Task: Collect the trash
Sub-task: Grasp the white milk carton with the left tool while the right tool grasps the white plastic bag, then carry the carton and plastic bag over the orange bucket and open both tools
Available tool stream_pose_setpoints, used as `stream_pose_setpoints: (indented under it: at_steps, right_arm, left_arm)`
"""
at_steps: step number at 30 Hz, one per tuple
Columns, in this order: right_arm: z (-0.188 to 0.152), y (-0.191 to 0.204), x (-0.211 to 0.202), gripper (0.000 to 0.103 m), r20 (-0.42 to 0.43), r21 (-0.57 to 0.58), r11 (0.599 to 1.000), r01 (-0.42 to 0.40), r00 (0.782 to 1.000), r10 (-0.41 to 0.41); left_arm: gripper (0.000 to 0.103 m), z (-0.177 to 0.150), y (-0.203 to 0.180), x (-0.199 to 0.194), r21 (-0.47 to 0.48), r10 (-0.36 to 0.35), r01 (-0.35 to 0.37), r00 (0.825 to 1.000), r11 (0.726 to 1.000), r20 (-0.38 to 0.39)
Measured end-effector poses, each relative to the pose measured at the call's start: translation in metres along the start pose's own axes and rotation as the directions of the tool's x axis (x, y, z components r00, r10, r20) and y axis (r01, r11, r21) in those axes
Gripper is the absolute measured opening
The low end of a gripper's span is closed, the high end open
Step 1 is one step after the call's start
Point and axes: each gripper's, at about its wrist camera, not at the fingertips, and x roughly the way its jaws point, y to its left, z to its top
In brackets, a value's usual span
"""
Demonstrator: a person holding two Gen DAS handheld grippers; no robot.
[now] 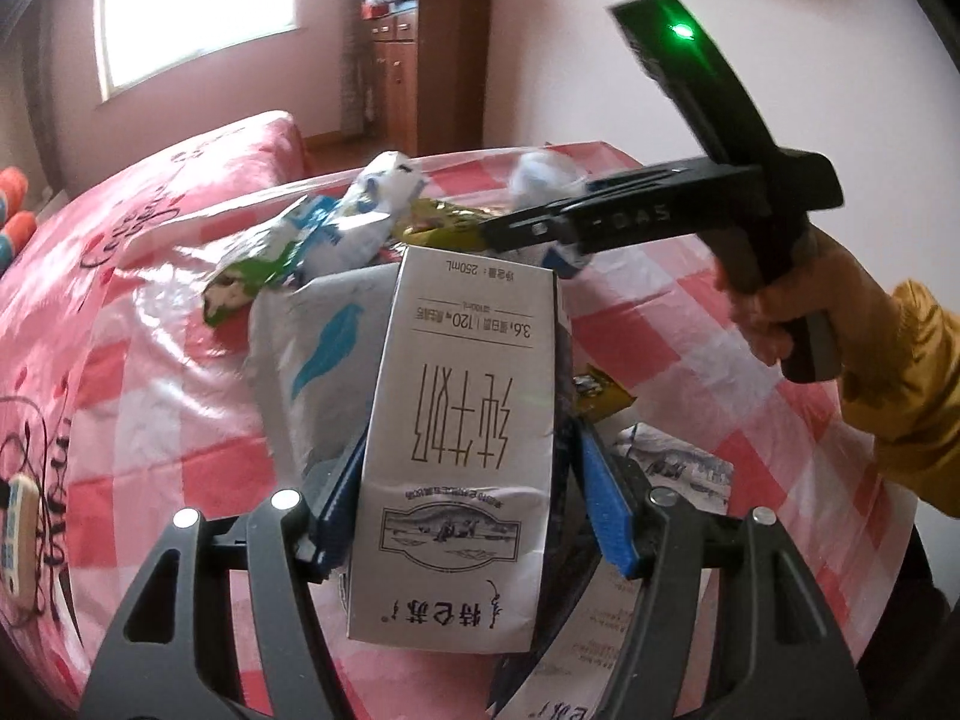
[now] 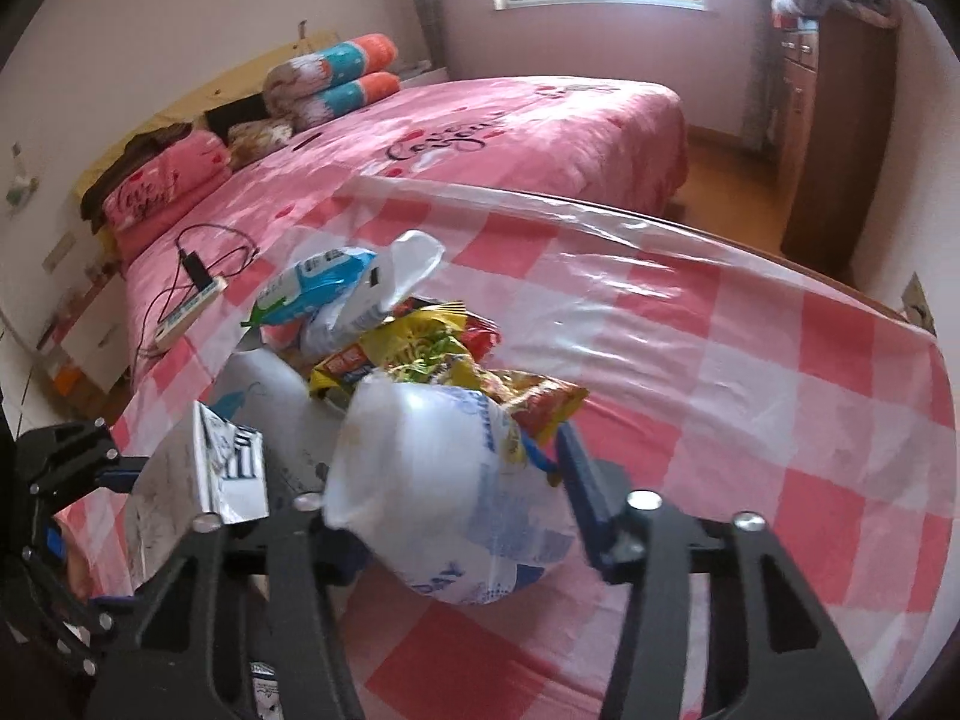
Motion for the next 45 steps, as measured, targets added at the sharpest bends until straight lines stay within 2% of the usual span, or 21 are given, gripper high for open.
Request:
stream_pose_setpoints:
  at_steps: [7,11,19,27,37,45]
  right_arm:
    - [-0.012,0.001,-0.011,0.026,0.015,0.072,0.996,0.057,0.998,-0.058]
    - [-0.018,0.003,-0.017,0.026,0.022,0.102,0.991,0.088,0.996,-0.09]
    - [-0.041,0.008,-0.037,0.025,0.033,0.19,0.979,0.079,0.996,-0.087]
    - [-0.058,0.025,-0.063,0.025,0.058,0.231,0.969,0.089,0.993,-0.105]
    - [-0.081,0.066,-0.086,0.025,0.073,0.25,0.966,0.07,0.993,-0.091]
    - [-0.089,0.106,-0.096,0.025,0.089,0.218,0.975,0.04,0.994,-0.061]
  left_arm:
    - [0.065,-0.008,0.009,-0.01,-0.063,0.019,-0.017,0.999,0.998,0.026]
    - [0.065,-0.015,0.016,-0.016,-0.093,0.027,-0.024,0.999,0.995,0.034]
    - [0.065,-0.025,0.017,-0.03,-0.121,0.037,-0.03,0.998,0.992,0.052]
    - [0.065,-0.038,0.021,-0.05,-0.147,0.047,-0.036,0.996,0.988,0.071]
    - [0.065,-0.065,0.022,-0.071,-0.175,0.053,-0.042,0.997,0.984,0.062]
    - [0.065,-0.09,0.025,-0.088,-0.216,0.054,-0.04,0.997,0.976,0.061]
